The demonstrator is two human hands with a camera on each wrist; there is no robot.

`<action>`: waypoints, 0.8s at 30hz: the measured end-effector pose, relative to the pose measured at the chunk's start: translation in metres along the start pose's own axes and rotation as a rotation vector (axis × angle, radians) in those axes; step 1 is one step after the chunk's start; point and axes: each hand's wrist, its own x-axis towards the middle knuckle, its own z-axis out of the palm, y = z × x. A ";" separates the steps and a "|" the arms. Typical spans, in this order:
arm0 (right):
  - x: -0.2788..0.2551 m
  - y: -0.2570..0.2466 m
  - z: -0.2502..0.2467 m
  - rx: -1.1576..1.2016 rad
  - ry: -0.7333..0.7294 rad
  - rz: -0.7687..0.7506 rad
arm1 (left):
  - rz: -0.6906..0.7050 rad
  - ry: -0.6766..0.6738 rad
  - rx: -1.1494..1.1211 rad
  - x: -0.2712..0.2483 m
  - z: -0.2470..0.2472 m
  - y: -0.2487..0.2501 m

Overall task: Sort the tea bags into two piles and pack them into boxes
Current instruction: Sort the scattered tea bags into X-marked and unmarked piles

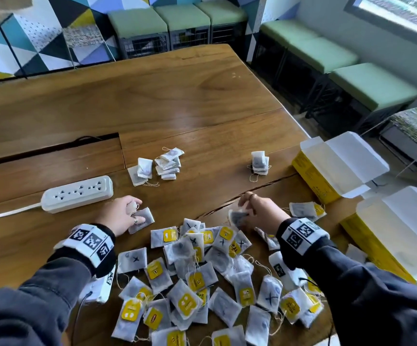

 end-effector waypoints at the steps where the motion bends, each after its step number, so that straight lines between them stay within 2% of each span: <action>1: -0.002 0.002 -0.003 0.068 0.064 0.023 | 0.011 -0.008 0.026 0.000 -0.001 0.003; 4: -0.004 0.000 -0.008 0.163 0.199 0.016 | 0.018 -0.078 0.111 -0.002 -0.007 0.011; 6: -0.007 -0.012 -0.012 0.344 0.183 -0.015 | 0.018 -0.072 0.064 -0.008 -0.013 0.019; 8: -0.013 -0.031 -0.016 0.616 0.087 -0.073 | 0.052 0.000 -0.097 -0.017 -0.018 0.033; 10: -0.019 -0.052 -0.016 0.811 -0.094 -0.124 | 0.098 0.018 -0.312 -0.030 -0.020 0.053; 12: -0.023 -0.069 -0.009 0.973 -0.268 -0.145 | 0.084 -0.050 -0.534 -0.043 -0.015 0.075; 13: -0.023 -0.075 -0.002 1.047 -0.311 -0.145 | 0.055 -0.089 -0.606 -0.047 -0.010 0.083; 14: -0.023 -0.078 0.005 1.117 -0.316 -0.140 | 0.021 -0.131 -0.658 -0.051 -0.005 0.088; 16: -0.022 -0.080 0.018 1.188 -0.238 -0.104 | -0.029 -0.213 -0.793 -0.058 0.002 0.092; 18: -0.023 -0.076 0.025 1.217 -0.150 -0.061 | -0.015 -0.229 -0.853 -0.061 0.003 0.084; 19: -0.024 -0.072 0.026 1.244 -0.125 -0.034 | 0.031 -0.216 -0.795 -0.061 0.005 0.077; 21: -0.027 -0.062 0.025 1.288 -0.118 0.028 | 0.162 -0.164 -0.515 -0.060 0.011 0.062; 24: -0.032 -0.053 0.025 1.246 -0.205 0.115 | 0.216 -0.256 -0.024 -0.064 0.026 0.045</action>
